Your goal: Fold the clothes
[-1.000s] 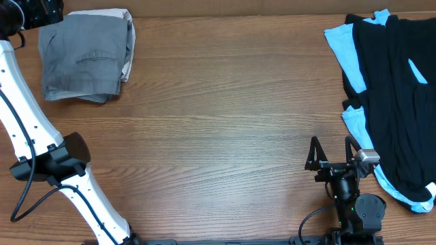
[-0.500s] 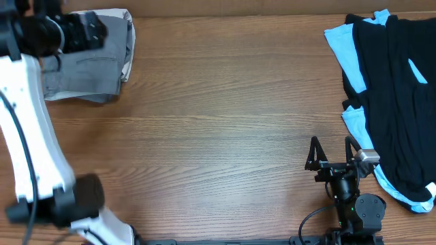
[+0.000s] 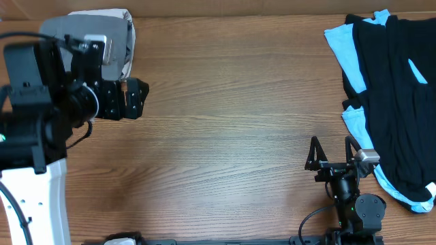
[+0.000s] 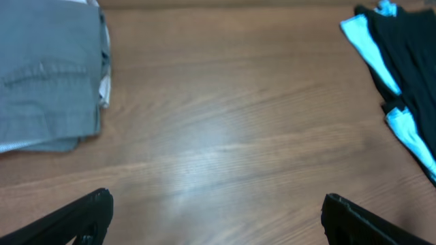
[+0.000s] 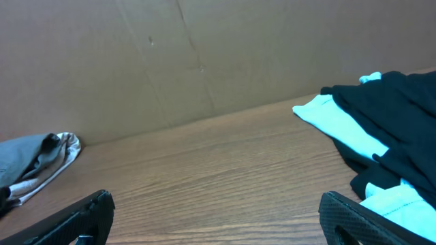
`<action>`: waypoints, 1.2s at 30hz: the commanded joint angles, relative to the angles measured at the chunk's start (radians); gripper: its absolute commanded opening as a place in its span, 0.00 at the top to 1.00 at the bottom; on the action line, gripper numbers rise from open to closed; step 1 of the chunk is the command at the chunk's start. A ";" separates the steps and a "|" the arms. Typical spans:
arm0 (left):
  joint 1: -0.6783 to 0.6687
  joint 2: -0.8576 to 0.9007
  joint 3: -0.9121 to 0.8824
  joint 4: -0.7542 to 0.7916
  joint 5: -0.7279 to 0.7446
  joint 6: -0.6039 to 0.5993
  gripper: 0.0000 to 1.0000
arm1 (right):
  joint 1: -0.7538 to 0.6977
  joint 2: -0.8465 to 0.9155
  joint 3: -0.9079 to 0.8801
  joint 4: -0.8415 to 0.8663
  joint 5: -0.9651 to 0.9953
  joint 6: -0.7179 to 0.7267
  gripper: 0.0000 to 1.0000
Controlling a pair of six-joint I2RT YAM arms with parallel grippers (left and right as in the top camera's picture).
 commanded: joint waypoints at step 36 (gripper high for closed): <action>0.016 -1.225 -1.650 1.328 -0.042 -0.009 0.00 | 0.002 -0.012 -0.010 0.003 0.013 0.001 0.00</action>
